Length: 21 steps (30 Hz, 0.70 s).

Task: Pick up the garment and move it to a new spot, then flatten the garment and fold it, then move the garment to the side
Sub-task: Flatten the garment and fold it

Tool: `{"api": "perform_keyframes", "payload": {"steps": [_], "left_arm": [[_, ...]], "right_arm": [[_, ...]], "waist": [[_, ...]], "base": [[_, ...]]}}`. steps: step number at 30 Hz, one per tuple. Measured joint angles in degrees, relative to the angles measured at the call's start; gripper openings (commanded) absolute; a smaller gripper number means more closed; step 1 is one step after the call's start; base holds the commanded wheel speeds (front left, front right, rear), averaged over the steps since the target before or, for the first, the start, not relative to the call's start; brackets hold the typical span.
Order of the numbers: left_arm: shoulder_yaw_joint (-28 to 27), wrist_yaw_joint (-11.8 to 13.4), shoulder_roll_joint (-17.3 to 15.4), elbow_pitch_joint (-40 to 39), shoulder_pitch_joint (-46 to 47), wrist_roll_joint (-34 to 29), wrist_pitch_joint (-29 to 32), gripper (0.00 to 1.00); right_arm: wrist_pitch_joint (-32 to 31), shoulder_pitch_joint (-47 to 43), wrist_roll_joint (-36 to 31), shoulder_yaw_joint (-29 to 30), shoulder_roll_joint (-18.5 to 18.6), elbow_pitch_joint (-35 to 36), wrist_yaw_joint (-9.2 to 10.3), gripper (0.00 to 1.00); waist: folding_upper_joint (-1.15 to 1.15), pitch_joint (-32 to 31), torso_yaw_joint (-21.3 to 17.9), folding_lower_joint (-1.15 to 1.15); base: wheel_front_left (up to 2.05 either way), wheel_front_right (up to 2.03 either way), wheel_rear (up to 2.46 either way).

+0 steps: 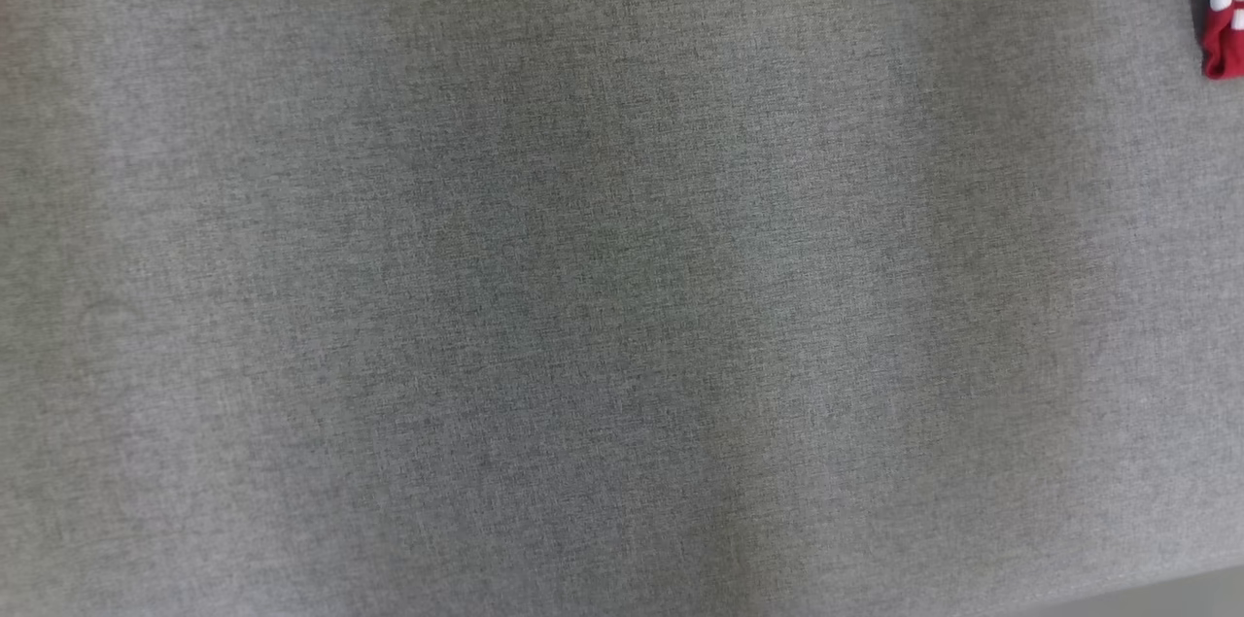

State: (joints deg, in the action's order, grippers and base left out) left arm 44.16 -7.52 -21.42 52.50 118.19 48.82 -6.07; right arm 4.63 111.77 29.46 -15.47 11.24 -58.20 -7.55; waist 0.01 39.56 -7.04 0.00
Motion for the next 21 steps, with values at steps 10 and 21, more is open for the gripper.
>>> {"api": "perform_keyframes", "payload": {"steps": [10, 21], "left_arm": [[5.2, 0.0, -1.4, -2.8, -5.8, 5.3, -4.3, 0.0], [8.3, 1.0, -9.0, -14.4, -31.1, 9.3, -8.6, 0.0]], "right_arm": [[2.8, -5.9, 4.2, -4.5, -1.1, -0.1, 0.0, 0.0], [4.4, -32.7, 14.3, -12.2, 2.6, 13.8, 0.0, 0.0]], "waist": [[-0.01, -1.9, -0.2, -0.01], [-0.01, -8.5, 0.1, -0.01]], "base": [[0.0, 0.0, 0.0], [0.0, 0.0, 0.0]]}}
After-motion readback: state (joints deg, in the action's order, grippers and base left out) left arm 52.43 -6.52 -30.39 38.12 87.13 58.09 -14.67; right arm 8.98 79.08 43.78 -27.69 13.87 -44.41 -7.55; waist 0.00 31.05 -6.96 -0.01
